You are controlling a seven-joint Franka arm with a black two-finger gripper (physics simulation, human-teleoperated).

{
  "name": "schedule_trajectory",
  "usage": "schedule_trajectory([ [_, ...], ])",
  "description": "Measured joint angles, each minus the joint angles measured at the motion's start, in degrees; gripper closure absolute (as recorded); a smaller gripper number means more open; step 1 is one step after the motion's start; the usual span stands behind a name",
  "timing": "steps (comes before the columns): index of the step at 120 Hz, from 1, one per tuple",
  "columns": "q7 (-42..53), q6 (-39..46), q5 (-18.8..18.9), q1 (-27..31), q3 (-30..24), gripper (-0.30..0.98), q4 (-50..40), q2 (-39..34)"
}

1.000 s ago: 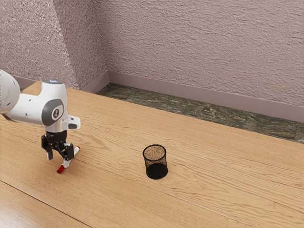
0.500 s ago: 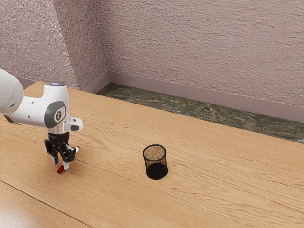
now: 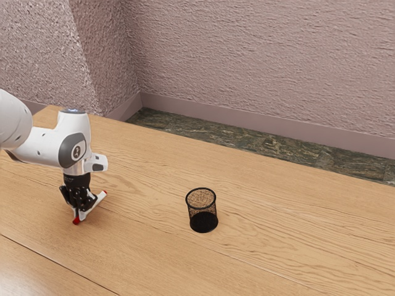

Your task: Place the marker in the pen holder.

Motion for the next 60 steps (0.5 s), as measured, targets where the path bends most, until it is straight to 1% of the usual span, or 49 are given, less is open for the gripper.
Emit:
schedule_trajectory([
  [12,-0.42,0.37,0.45,-0.02,0.01,0.75,0.03,0.54],
  [40,-1.51,0.61,1.3,-0.04,0.01,0.77,0.04,0.63],
  [60,-2.0,0.76,1.15,-0.19,0.01,0.76,0.15,-1.19],
])
